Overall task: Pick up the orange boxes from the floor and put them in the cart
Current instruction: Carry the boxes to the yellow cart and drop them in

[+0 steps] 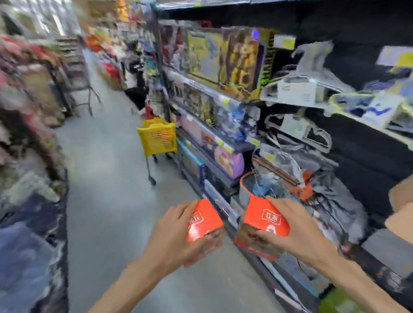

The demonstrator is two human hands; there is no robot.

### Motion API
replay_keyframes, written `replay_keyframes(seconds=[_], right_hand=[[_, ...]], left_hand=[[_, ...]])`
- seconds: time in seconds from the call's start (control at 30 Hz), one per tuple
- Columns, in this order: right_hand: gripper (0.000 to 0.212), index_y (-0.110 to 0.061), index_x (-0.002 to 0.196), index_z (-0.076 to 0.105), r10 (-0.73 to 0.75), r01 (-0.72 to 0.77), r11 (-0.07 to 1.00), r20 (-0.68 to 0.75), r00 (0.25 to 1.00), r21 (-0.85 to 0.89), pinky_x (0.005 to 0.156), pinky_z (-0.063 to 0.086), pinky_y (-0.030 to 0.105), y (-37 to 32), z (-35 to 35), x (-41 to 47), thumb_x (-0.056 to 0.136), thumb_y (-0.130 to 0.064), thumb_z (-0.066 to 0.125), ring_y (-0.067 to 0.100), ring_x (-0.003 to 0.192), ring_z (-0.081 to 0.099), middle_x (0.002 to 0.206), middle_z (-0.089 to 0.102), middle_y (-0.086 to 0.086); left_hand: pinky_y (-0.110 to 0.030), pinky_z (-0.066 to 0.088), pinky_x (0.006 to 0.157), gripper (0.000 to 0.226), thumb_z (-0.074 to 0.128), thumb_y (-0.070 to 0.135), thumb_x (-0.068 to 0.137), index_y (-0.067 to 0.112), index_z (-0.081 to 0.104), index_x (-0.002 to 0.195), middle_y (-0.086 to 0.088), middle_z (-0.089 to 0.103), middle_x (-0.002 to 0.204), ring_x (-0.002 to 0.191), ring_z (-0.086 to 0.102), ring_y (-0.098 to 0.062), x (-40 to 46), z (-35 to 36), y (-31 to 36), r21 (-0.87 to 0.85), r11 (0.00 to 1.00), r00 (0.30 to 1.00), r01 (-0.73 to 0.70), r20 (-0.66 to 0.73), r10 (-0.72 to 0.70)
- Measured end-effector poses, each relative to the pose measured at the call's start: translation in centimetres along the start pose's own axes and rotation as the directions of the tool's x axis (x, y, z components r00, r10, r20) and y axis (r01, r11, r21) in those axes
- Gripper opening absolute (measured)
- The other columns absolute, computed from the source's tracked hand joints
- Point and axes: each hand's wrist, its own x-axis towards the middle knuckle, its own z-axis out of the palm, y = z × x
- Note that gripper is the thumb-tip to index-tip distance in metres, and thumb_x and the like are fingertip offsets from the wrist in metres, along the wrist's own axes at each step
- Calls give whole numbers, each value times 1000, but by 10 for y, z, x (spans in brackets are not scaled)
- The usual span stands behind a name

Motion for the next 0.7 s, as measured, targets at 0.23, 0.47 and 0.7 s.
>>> replay_keyframes(seconds=[0.23, 0.47, 0.7], right_hand=[[88, -27, 147, 39, -199, 193, 977, 75, 977, 90, 96, 31, 21, -109, 88, 169, 77, -74, 65, 9, 120, 43, 127, 48, -13], [100, -27, 148, 38, -321, 303, 941, 109, 941, 153, 104, 39, 32, -157, 168, 341, 71, -90, 52, 7, 124, 41, 131, 47, -16], [97, -29, 147, 37, -420, 395, 904, 167, 892, 163, 96, 47, 37, -195, 223, 538, 71, -88, 53, 6, 116, 43, 125, 47, -16]], left_hand=[[-28, 38, 100, 83, 57, 71, 82, 23, 38, 147, 6, 49, 139, 123, 48, -16, 22, -70, -156, 52, 982, 982, 181, -67, -178], [-27, 38, 101, 89, 50, 78, 81, 23, 36, 149, 8, 49, 140, 126, 46, -12, 106, -98, -285, 101, 952, 954, 288, -112, -277], [-28, 39, 99, 94, 45, 80, 79, 20, 34, 151, 4, 49, 141, 125, 48, -15, 222, -126, -404, 109, 913, 912, 394, -166, -374]])
